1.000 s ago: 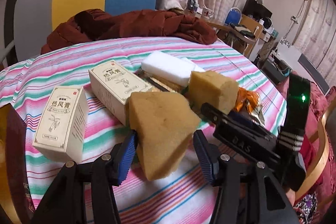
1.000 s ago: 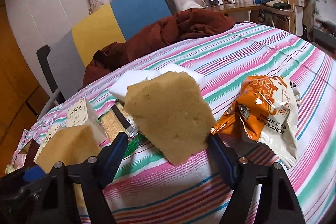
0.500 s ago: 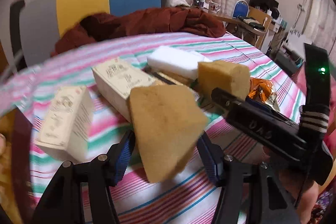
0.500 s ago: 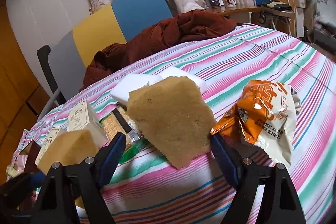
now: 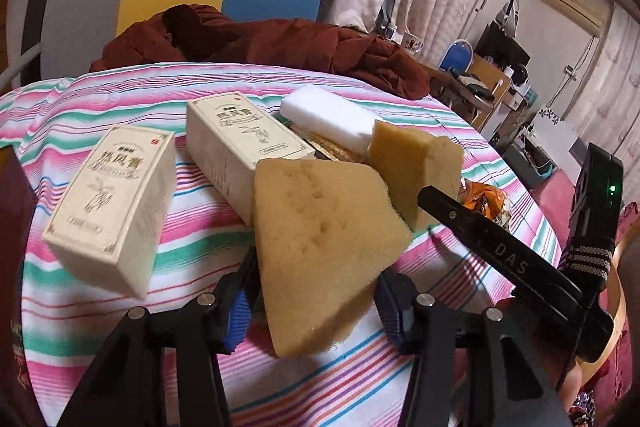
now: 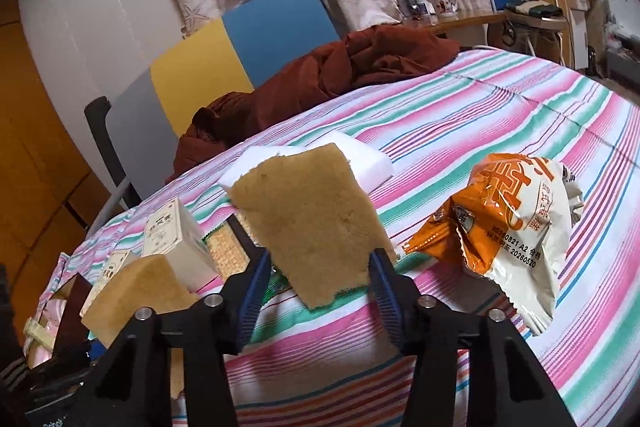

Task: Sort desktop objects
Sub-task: 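Grasp the large yellow sponge with left tool while right tool grasps smaller sponge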

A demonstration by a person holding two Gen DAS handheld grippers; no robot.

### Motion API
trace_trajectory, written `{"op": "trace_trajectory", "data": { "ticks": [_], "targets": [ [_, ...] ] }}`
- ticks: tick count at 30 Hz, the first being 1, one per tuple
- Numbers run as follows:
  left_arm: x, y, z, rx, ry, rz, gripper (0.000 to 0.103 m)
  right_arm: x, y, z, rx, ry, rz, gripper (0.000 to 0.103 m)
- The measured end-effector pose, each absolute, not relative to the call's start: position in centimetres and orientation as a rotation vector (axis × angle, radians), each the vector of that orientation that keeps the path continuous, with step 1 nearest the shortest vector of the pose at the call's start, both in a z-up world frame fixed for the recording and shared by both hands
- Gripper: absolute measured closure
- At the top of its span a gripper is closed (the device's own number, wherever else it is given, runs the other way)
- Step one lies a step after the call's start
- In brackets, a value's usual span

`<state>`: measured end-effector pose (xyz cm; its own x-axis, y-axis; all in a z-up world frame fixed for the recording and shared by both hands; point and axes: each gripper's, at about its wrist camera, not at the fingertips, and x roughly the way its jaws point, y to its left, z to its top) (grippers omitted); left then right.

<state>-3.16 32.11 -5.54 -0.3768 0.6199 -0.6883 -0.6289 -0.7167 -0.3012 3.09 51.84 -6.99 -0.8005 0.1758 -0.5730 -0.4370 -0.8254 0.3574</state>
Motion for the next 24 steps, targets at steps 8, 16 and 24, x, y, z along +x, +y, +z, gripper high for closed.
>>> {"op": "trace_trajectory", "data": {
  "ticks": [8,16,24],
  "targets": [
    [-2.6,30.3,-5.7,-1.041,-0.001,2.126,0.050,2.4,50.4,-6.7,-0.817,0.597,2.598,0.043],
    [-2.8,30.2,-6.0,-1.049,-0.017,2.119,0.050,0.7,50.8,-5.7,-0.840,0.495,2.551,0.024],
    [-3.2,30.2,-6.8,-1.077,-0.073,2.099,0.044,-0.5,52.0,-6.4,-0.871,0.520,2.539,0.040]
  ]
}}
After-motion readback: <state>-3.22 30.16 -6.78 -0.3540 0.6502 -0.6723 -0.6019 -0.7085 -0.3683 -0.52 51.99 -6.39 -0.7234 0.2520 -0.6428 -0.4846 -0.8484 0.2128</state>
